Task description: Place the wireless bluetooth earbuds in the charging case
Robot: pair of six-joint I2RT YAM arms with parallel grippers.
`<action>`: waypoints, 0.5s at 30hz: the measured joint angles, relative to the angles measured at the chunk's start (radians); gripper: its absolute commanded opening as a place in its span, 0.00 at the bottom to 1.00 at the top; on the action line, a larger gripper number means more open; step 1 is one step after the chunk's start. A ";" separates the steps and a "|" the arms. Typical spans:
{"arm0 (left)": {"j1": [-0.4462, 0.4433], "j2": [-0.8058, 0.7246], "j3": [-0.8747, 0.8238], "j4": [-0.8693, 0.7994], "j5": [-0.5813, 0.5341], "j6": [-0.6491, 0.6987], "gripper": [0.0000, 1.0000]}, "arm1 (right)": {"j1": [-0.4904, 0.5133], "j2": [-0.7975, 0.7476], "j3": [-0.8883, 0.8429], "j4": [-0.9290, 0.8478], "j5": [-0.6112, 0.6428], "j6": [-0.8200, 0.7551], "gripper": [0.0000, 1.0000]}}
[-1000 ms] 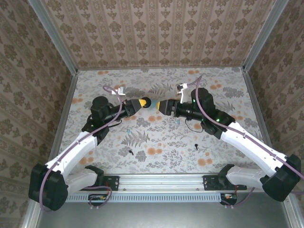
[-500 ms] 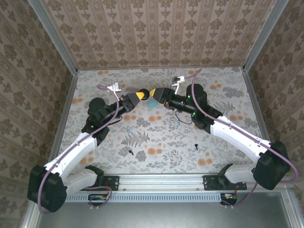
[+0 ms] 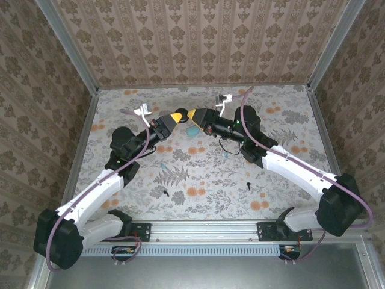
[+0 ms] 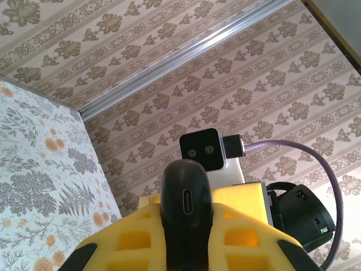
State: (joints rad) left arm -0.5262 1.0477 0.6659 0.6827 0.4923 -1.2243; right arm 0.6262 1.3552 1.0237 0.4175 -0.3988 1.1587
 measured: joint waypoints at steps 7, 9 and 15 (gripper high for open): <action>-0.005 0.007 -0.001 0.007 -0.004 -0.019 0.00 | 0.000 0.021 0.000 0.040 -0.007 0.016 0.38; -0.005 0.010 -0.001 0.006 -0.008 -0.025 0.00 | 0.001 0.036 0.002 0.057 -0.017 0.023 0.34; -0.004 0.024 -0.001 -0.002 -0.031 -0.034 0.00 | 0.002 0.074 0.011 0.100 -0.033 0.033 0.24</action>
State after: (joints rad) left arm -0.5304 1.0718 0.6651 0.6811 0.4618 -1.2579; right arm 0.6281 1.4296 1.0351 0.5175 -0.4316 1.1919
